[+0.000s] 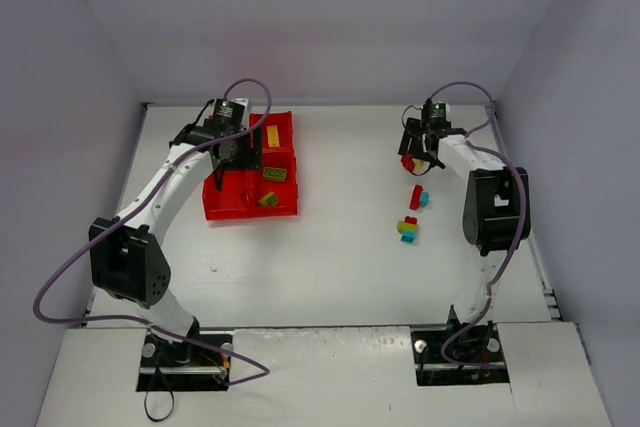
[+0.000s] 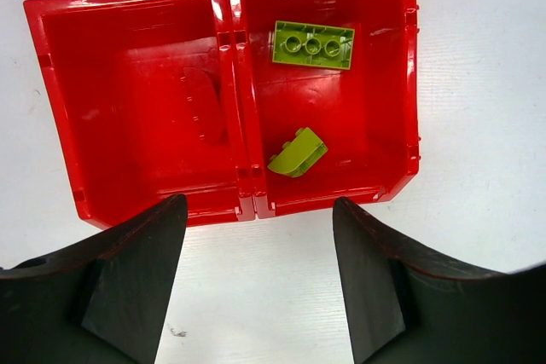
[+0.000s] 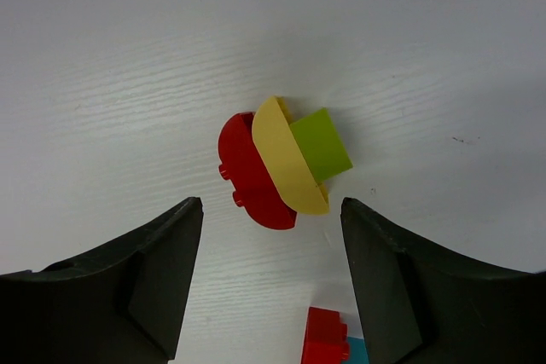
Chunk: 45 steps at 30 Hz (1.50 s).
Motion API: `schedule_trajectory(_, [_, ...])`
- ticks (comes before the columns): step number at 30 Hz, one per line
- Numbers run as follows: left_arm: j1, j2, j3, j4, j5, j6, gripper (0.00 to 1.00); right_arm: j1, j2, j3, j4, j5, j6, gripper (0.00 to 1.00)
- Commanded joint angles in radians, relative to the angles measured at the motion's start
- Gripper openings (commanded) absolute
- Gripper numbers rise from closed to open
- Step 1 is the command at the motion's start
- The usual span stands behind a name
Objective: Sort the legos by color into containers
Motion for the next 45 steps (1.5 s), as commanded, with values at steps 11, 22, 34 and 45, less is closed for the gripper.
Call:
schedule_trajectory(11, [-0.005, -0.024, 0.009, 0.028, 0.016, -0.011, 0.63, 0.021, 0.008, 0.084, -0.051, 0.146, 0.308, 0.85])
schedule_trajectory(22, [-0.006, -0.027, 0.0, 0.024, 0.013, -0.007, 0.63, 0.032, 0.104, 0.171, -0.14, 0.201, 0.46, 0.88])
schedule_trajectory(34, [-0.006, -0.024, -0.003, 0.016, 0.0, 0.003, 0.63, 0.035, 0.172, 0.211, -0.157, 0.218, 0.535, 0.86])
schedule_trajectory(45, [-0.006, -0.021, -0.009, 0.016, -0.001, 0.006, 0.63, 0.034, 0.212, 0.213, -0.164, 0.243, 0.598, 0.79])
